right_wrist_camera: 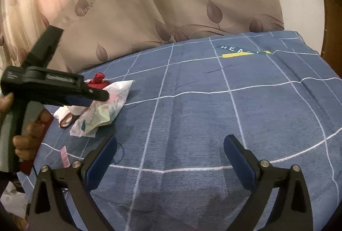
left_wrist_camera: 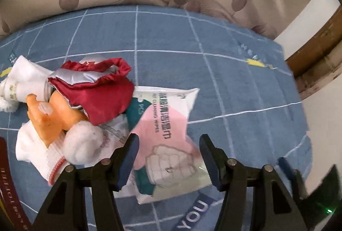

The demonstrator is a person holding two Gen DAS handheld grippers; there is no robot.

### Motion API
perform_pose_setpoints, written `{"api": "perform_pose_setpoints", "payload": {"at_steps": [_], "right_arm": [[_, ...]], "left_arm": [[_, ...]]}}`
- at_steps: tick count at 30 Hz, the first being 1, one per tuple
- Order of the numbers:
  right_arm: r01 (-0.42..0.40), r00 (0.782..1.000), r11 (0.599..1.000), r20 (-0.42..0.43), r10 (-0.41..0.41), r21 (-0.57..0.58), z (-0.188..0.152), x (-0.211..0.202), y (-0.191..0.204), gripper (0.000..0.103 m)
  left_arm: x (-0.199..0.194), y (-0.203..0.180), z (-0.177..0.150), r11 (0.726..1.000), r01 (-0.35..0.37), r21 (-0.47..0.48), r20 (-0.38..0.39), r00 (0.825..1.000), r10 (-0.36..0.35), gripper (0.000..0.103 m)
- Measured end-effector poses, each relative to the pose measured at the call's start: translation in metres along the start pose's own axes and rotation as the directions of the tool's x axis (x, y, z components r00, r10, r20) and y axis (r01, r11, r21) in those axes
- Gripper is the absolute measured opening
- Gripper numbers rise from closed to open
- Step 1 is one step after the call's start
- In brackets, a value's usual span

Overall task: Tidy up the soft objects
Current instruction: 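Grasp the pink wipes packet with the left tool, then lift the wipes packet with the left tool while the right tool grasps the white tissue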

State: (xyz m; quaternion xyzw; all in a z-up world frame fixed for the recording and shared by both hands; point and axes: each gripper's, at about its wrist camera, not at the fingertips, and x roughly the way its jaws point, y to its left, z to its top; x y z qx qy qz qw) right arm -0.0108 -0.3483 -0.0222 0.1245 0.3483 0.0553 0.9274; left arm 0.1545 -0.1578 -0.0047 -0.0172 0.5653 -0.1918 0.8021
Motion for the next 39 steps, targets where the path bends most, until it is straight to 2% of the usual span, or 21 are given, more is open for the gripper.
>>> {"api": "perform_pose_setpoints", "payload": {"at_steps": [3,6,7,8,10,13,20,24,26,29,31,34,35,37,39], "right_arm": [[-0.002,1.0,1.0,0.002,0.002,0.0,0.0,-0.001,0.0,0.1],[-0.003,1.0,1.0,0.002,0.003,0.005,0.0,-0.001,0.0,0.1],[-0.002,1.0,1.0,0.002,0.002,0.008,0.0,-0.001,-0.001,0.101],[-0.001,1.0,1.0,0.003,0.001,0.012,0.0,0.0,-0.001,0.101],[0.006,1.0,1.0,0.004,-0.006,0.023,0.001,0.0,-0.002,0.101],[0.011,1.0,0.999,0.0,-0.011,0.034,0.002,0.002,-0.004,0.101],[0.017,1.0,0.999,-0.011,-0.017,0.035,0.003,0.004,-0.006,0.101],[0.0,1.0,1.0,-0.016,0.0,0.019,0.002,0.004,-0.003,0.101],[-0.067,0.998,0.998,-0.02,0.067,-0.021,0.001,0.002,0.002,0.101],[-0.181,0.981,0.977,-0.086,0.172,-0.116,-0.003,0.004,0.018,0.101],[-0.198,0.973,0.964,-0.155,0.172,-0.176,-0.005,0.01,0.037,0.101],[-0.253,0.959,0.953,-0.177,0.223,-0.169,0.0,0.014,0.067,0.101],[-0.251,0.959,0.951,-0.18,0.219,-0.181,0.003,0.017,0.08,0.101],[-0.2,0.97,0.954,-0.183,0.16,-0.222,0.009,0.031,0.109,0.101],[-0.208,0.963,0.954,-0.214,0.161,-0.216,0.014,0.051,0.127,0.101]], "left_arm": [[0.004,-0.001,0.0,1.0,-0.029,0.009,0.003,1.0,0.029,0.067],[0.012,0.001,0.0,1.0,-0.029,0.0,0.002,1.0,0.029,0.067],[0.013,0.001,0.0,1.0,-0.019,0.005,0.009,1.0,0.019,0.056],[0.013,0.0,0.0,1.0,-0.021,0.007,0.013,1.0,0.021,0.052],[0.013,-0.003,-0.002,0.999,-0.036,0.01,0.022,0.999,0.036,0.045],[0.004,-0.007,-0.01,1.0,-0.015,0.008,0.047,0.999,0.015,0.042],[-0.048,0.001,-0.075,0.997,0.07,-0.01,0.148,0.987,-0.068,0.042],[-0.085,0.031,-0.117,0.996,0.065,-0.067,0.198,0.979,-0.05,0.042],[-0.097,0.045,-0.132,0.994,0.055,-0.094,0.202,0.979,-0.035,0.042],[-0.113,0.065,-0.152,0.991,0.042,-0.125,0.206,0.978,-0.015,0.042],[-0.124,0.079,-0.165,0.987,0.056,-0.153,0.215,0.976,-0.022,0.042],[-0.134,0.088,-0.178,0.985,0.05,-0.164,0.235,0.972,-0.011,0.042],[-0.136,0.088,-0.182,0.985,0.051,-0.167,0.244,0.97,-0.009,0.042],[-0.143,0.094,-0.187,0.984,0.053,-0.171,0.258,0.966,-0.008,0.042],[-0.148,0.096,-0.19,0.985,0.058,-0.164,0.268,0.963,-0.012,0.042]]}}
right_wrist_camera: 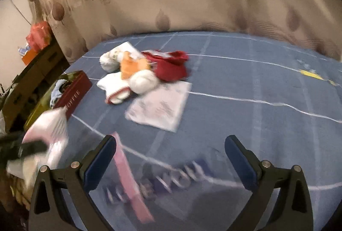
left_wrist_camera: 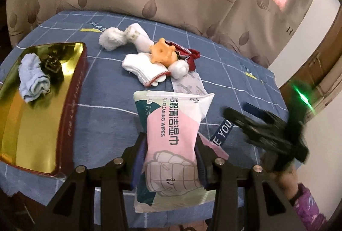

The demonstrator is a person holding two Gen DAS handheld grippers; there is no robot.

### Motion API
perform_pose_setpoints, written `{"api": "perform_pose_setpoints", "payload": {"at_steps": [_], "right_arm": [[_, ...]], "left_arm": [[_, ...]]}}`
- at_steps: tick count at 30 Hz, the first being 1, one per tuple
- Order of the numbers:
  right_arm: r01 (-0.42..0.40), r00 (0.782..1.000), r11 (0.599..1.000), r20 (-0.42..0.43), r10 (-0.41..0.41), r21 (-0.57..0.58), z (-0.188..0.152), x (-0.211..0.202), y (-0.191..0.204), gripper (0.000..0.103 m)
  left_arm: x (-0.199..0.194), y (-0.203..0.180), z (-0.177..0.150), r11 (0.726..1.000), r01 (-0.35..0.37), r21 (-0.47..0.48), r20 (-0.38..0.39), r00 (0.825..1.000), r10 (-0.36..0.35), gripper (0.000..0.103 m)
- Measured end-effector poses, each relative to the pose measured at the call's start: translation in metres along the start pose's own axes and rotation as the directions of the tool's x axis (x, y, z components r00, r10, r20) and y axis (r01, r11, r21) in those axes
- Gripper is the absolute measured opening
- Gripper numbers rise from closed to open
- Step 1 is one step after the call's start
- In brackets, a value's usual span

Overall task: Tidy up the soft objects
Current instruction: 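Lift the wipes packet with the left tool while the right tool grasps the white tissue, then place the wipes packet in the tin with the left tool while the right tool carries the tissue over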

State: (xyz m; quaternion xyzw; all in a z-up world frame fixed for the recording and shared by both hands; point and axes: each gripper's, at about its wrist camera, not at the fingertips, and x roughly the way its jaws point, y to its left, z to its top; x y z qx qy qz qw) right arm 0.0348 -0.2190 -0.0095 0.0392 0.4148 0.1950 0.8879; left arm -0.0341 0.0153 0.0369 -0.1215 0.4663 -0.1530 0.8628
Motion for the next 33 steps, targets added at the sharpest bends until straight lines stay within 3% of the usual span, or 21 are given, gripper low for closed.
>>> {"api": "perform_pose_setpoints", "payload": {"at_steps": [6,8,11,14,15,16,19,24,33], "right_arm": [[0.093,0.992,0.995,-0.091,-0.09,0.038,0.033,0.057,0.019,0.101],[0.088,0.99,0.993,-0.117,-0.079,0.073,0.039,0.07,0.021,0.101],[0.13,0.983,0.99,-0.139,-0.122,0.049,0.044,0.083,0.028,0.1],[0.155,0.978,0.988,-0.145,-0.152,0.008,0.045,0.091,0.033,0.077],[0.177,0.974,0.984,-0.142,-0.177,-0.012,0.045,0.089,0.034,0.052],[0.154,0.978,0.988,-0.142,-0.153,-0.007,0.045,0.086,0.032,0.031],[0.112,0.982,0.993,-0.157,-0.107,0.022,0.047,0.077,0.018,0.013],[0.053,0.986,0.995,-0.163,-0.038,0.088,0.031,0.05,-0.005,0.012],[-0.024,0.999,0.986,-0.041,0.031,0.165,-0.008,-0.025,-0.01,0.012]], "left_arm": [[-0.012,0.008,0.002,1.0,0.006,0.018,0.034,0.999,-0.007,0.043],[-0.013,0.01,0.003,1.0,0.004,0.026,0.036,0.999,-0.005,0.043],[-0.014,0.014,0.003,1.0,0.008,0.023,0.042,0.999,-0.009,0.043],[-0.014,0.019,0.003,1.0,0.014,0.013,0.038,0.999,-0.015,0.043],[-0.014,0.021,0.003,1.0,0.015,0.008,0.038,0.999,-0.016,0.043],[-0.014,0.022,0.003,1.0,0.015,0.008,0.037,0.999,-0.016,0.043],[-0.014,0.024,0.002,1.0,0.013,0.003,0.031,0.999,-0.013,0.043],[-0.019,0.023,-0.003,1.0,0.011,-0.002,0.031,0.999,-0.011,0.043],[-0.043,0.025,-0.015,1.0,-0.003,-0.016,0.066,0.998,0.004,0.043]]}}
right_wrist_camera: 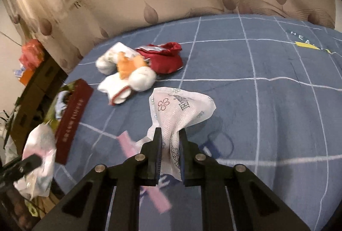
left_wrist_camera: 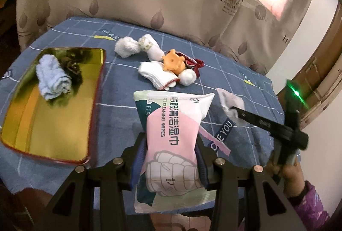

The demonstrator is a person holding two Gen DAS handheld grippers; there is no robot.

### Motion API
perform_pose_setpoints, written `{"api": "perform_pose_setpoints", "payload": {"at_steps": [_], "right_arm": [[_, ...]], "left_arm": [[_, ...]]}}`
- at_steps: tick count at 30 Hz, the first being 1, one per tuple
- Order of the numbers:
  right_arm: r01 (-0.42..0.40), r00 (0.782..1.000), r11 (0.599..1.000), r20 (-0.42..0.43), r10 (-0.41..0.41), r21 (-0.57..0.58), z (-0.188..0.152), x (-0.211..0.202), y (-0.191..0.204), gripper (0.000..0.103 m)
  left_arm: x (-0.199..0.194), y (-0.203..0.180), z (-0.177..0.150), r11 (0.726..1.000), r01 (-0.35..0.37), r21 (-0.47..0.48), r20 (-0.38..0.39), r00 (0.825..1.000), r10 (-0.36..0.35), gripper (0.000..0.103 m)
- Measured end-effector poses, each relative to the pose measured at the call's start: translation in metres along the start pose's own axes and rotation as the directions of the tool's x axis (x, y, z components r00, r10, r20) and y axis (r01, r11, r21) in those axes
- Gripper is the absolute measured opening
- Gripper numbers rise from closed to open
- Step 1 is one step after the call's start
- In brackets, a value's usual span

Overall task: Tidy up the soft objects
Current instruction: 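Place the wipes packet in the tin with the left tool while the right tool carries the tissue over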

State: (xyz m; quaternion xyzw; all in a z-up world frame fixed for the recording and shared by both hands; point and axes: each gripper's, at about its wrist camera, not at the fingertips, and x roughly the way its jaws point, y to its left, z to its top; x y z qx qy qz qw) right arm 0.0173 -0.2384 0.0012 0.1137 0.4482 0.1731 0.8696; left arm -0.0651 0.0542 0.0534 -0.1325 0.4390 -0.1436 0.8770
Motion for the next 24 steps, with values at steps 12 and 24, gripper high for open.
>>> {"api": "perform_pose_setpoints", "payload": {"at_steps": [12,24], "right_arm": [[-0.068,0.997,0.994,0.013,0.069,-0.085,-0.016,-0.018,0.054,0.012],[-0.077,0.997,0.986,0.007,0.079,-0.146,-0.015,-0.017,0.09,0.013]], "left_arm": [[-0.05,0.085,0.018,0.97,-0.241,-0.039,0.085,0.966,0.244,0.043],[-0.01,0.161,0.037,0.933,-0.36,0.019,0.032,0.933,0.359,0.044]]}}
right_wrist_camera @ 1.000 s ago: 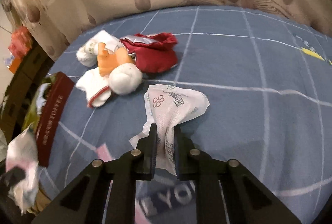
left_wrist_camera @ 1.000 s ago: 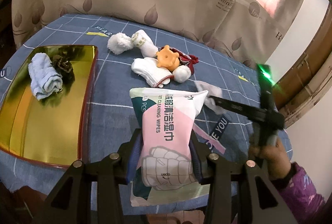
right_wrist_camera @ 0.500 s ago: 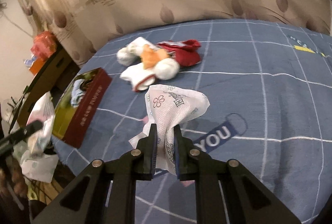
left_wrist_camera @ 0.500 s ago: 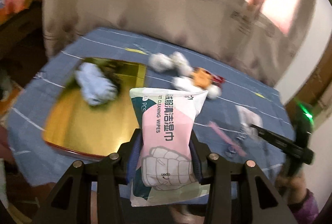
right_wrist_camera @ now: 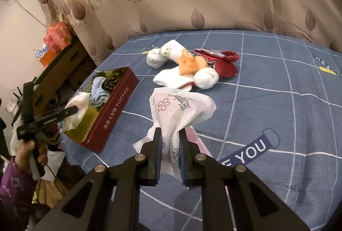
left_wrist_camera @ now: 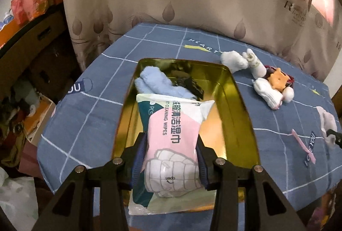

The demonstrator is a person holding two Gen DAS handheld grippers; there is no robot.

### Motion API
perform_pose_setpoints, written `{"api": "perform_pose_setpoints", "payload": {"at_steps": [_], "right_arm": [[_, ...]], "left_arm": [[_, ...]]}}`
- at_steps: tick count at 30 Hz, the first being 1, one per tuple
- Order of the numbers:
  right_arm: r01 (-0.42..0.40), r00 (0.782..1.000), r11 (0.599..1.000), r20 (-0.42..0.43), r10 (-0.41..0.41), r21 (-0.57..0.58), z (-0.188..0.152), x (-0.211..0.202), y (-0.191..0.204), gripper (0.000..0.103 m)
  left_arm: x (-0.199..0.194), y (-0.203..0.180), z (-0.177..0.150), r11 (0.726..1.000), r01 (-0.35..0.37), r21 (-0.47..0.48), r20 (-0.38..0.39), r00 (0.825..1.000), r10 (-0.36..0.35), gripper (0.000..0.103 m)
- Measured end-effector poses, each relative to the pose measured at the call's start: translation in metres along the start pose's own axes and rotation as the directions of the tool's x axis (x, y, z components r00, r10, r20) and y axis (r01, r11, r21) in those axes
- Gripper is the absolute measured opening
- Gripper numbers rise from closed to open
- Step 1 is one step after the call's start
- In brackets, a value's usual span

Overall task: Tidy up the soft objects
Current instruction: 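Place the wipes packet in the tin with the left tool while the right tool carries the tissue over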

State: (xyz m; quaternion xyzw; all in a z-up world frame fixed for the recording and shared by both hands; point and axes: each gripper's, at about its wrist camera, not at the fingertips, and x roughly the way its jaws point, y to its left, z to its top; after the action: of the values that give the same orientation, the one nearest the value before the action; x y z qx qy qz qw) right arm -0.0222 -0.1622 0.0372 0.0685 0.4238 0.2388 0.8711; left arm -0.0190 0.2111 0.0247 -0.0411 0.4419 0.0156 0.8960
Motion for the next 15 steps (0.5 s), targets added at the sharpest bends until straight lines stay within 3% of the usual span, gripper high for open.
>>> {"api": "perform_pose_setpoints", "payload": {"at_steps": [8,15], "right_arm": [[-0.008,1.0,1.0,-0.015,0.008,-0.01,0.0,0.003,0.008,0.013],[-0.026,0.999,0.999,-0.029,0.025,-0.022,0.0,0.007,0.016,0.014]], "left_arm": [[0.028,0.009,-0.006,1.0,0.002,-0.014,-0.065,0.998,-0.003,0.044],[0.032,0.011,-0.008,0.999,-0.046,0.002,-0.021,0.999,0.046,0.049]]}}
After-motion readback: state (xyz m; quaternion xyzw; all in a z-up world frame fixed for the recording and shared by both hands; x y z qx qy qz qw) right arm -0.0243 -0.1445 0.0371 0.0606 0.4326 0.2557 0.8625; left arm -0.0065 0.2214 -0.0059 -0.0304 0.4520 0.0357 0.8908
